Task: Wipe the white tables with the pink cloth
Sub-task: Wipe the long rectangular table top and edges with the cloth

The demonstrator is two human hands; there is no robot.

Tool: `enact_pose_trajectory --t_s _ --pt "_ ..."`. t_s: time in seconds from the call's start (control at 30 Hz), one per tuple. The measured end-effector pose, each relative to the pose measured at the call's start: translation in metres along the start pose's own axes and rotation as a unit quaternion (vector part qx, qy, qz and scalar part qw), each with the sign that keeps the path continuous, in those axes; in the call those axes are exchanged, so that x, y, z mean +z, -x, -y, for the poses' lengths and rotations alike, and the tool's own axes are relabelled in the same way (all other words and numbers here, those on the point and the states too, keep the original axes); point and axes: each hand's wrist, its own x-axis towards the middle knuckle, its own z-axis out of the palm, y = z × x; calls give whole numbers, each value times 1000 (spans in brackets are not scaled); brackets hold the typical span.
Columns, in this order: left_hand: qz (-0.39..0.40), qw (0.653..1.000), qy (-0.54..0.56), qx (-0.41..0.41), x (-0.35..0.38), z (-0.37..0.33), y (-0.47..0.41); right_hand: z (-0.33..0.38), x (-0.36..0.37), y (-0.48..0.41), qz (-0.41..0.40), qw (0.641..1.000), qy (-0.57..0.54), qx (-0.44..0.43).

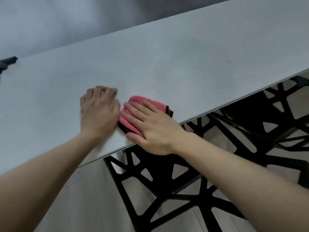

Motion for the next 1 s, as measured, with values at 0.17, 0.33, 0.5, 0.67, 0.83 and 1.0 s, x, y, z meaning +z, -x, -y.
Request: enact_pose_trajectory --t_s 0.17,0.33,0.5,0.67,0.83,1.0 --pt "-4 1000 5 -2 3 -2 1 -152 -33 11 -59 942 30 330" --pt "-17 1000 4 4 4 -3 3 -50 0 -32 -44 982 0 182" --pt "-17 1000 0 11 5 -5 7 -136 -22 -32 -17 989 15 146" --pt "-5 1000 -7 11 4 -4 6 -144 -22 -74 -69 949 51 304" --pt "-1 1000 -4 11 -6 -5 6 -78 -21 -25 40 994 33 -98" --pt "-21 999 30 -14 -5 -3 -55 -216 -42 -78 -51 944 17 326"
